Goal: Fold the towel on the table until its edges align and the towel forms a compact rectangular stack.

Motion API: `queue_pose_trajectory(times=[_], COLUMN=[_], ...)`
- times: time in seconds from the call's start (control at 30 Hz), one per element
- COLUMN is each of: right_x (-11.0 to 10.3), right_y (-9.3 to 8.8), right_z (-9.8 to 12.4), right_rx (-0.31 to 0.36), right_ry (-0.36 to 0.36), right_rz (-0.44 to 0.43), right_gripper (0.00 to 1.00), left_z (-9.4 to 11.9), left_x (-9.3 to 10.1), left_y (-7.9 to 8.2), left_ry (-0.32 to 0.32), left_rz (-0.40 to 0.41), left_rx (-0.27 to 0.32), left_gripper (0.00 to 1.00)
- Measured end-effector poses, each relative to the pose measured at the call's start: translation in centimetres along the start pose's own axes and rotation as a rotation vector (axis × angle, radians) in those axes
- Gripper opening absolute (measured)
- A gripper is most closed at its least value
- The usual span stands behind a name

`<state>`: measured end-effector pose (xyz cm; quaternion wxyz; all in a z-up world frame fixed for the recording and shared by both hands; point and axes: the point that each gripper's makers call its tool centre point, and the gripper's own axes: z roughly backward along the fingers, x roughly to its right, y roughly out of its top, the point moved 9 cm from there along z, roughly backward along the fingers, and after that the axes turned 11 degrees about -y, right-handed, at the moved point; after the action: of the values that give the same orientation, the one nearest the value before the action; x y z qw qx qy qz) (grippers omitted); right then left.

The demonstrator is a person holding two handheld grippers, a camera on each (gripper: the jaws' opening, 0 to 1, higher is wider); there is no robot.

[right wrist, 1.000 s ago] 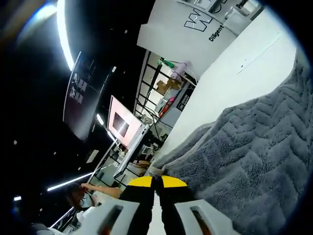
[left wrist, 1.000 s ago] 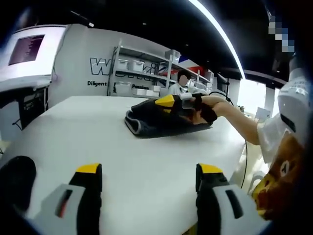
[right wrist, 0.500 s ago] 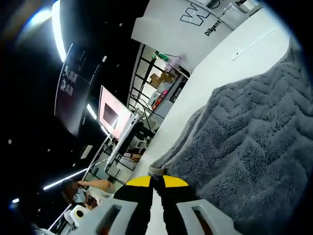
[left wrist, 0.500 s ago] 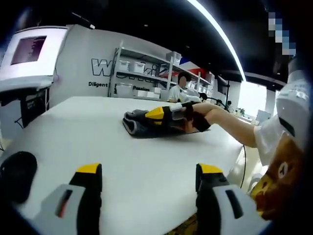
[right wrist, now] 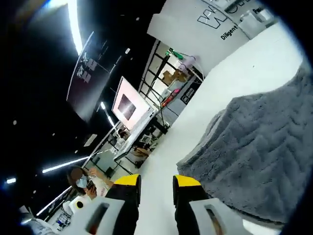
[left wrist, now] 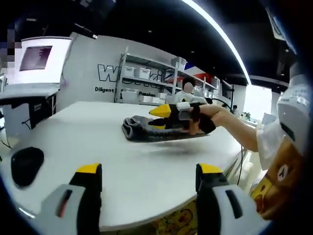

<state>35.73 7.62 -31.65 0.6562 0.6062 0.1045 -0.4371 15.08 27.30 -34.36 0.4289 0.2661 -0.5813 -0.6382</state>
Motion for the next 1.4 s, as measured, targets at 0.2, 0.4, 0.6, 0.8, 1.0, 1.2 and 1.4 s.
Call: queue_pose_trajectory(times=[0.2, 0.4, 0.6, 0.8, 1.0, 1.2, 1.4], right_x=[2.1, 4.4, 8.0, 9.3, 9.9, 10.7, 11.2], right_y=[2.3, 1.6, 0.8, -0.7, -2.9, -4.0, -4.2], right_z=[6.7, 14.4, 22.6, 26.9, 28.9, 29.7, 30.4], right_rx=[0.087, 0.065, 0.049, 0.037, 0.027, 0.043, 0.061], right_ry=[-0.111, -0.267, -0.48, -0.562, -0.589, -0.6, -0.622], right_rz=[0.256, 0.527, 0.635, 0.677, 0.647, 0.601, 0.587], right_gripper=[0.3, 0.34, 0.4, 0.53, 0.63, 0.71, 0.83], left_z=[-0.4, -2.4, -5.6, -8.3, -10.3, -12.1, -13.1], left_x=[0.8, 1.4, 1.8, 1.0, 0.3, -0.2, -1.4], left_y=[0.4, 1.0, 2.4, 4.3, 5.8, 6.5, 7.8], left_ry=[0.004, -0.011, -0.076, -0.141, -0.2, -0.247, -0.265], left_rz=[-0.014, -0.034, -0.069, -0.11, -0.112, -0.123, -0.129], left_rx=[-0.006, -0.037, -0.05, -0.073, -0.076, -0.128, -0.166], left_gripper=[0.83, 0.83, 0.83, 0.83, 0.83, 0.83, 0.83])
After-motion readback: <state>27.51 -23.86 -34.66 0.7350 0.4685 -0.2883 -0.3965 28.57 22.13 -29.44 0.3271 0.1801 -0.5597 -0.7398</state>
